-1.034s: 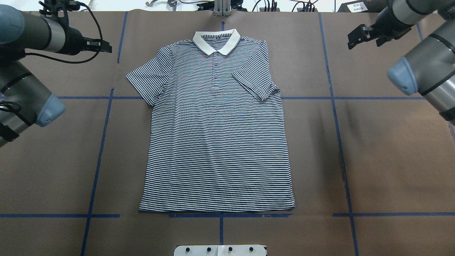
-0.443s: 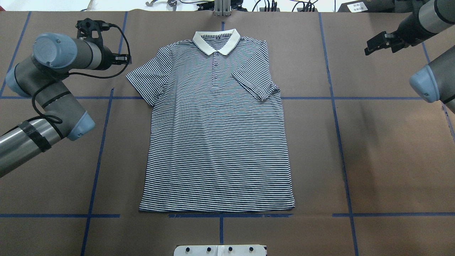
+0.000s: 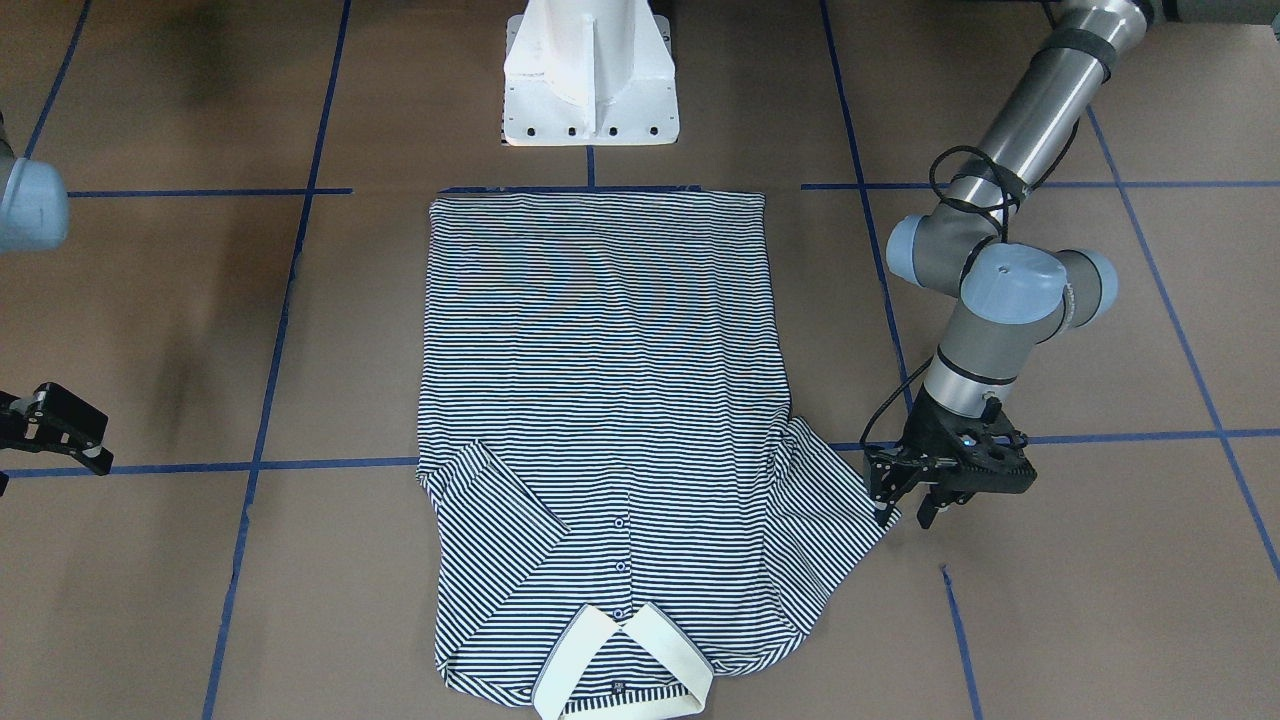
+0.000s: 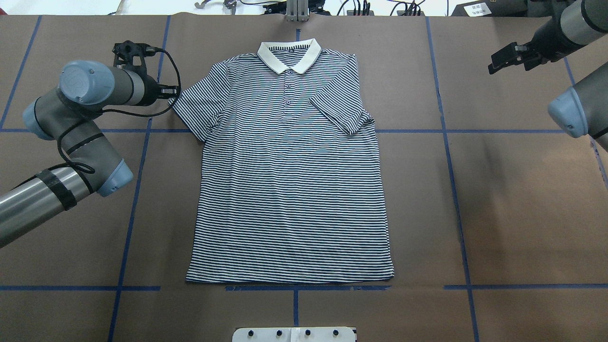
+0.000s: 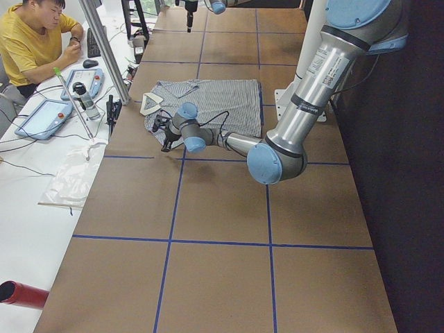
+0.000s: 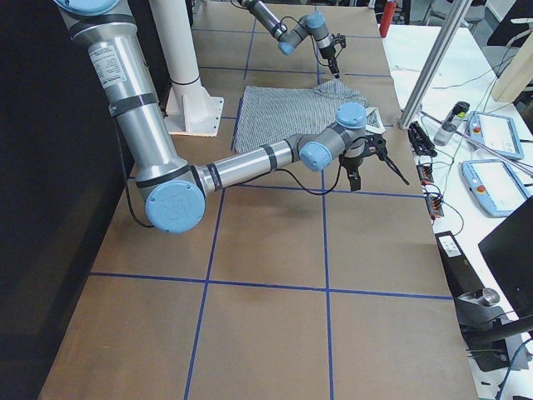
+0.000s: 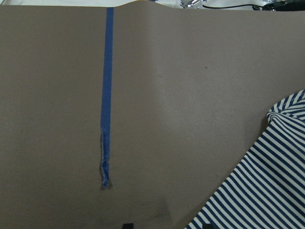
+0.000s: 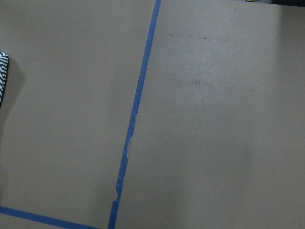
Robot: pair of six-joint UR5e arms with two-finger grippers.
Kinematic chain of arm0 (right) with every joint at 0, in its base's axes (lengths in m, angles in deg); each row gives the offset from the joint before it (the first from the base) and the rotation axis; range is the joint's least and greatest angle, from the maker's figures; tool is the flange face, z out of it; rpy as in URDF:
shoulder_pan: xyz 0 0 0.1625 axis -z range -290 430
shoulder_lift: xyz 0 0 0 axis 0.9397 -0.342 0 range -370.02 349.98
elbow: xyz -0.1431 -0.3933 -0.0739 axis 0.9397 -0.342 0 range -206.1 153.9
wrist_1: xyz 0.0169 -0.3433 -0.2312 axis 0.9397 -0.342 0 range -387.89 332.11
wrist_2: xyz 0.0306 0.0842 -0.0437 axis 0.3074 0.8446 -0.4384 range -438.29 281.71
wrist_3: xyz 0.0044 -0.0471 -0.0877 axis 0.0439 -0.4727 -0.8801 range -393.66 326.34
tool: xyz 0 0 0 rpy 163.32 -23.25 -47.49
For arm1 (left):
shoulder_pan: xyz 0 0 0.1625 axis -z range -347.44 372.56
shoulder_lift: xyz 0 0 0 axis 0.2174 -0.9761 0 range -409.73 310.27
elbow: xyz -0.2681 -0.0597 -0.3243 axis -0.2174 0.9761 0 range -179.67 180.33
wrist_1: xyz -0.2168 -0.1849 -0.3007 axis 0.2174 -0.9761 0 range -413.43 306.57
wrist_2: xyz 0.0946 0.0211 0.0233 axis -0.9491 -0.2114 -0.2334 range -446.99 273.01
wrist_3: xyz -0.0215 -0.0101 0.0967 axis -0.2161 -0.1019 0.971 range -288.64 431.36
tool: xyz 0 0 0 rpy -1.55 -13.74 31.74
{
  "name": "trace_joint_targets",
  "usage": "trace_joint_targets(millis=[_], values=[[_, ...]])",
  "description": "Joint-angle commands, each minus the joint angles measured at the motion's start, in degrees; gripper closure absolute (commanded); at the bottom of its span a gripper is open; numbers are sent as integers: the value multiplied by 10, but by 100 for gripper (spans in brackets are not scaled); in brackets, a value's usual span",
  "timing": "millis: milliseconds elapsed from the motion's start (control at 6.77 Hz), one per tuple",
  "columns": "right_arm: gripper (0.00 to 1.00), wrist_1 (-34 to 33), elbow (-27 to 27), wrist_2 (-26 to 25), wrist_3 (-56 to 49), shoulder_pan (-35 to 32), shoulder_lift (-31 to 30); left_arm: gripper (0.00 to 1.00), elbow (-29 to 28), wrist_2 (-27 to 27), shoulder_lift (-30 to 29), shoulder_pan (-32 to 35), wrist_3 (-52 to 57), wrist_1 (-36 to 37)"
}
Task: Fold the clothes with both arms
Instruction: 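Lower the left gripper onto the sleeve nearest it and fold it inward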
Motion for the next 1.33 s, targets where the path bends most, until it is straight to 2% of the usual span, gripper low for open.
trace_joint_targets(millis=[0,443,591,739,887,1034,1182], values=[[0,0,0,-1,0,0,0,46,-8,-1,-2,-6,0,-2],[0,0,-1,-2,-1,0,0,49,-12,-5,-2,-11,0,-2],[0,0,-1,-2,-1,0,0,64,-12,-8,-2,-11,0,-3],[0,0,-1,-2,-1,0,-1,93,-12,-8,-2,-11,0,-4],[0,0,-1,-2,-1,0,-1,100,-10,-8,-4,-11,2,-3],[0,0,-1,-2,-1,0,-2,100,-1,-7,-6,-11,2,0],[0,0,-1,-2,-1,0,-2,100,42,-5,-6,-11,0,16]])
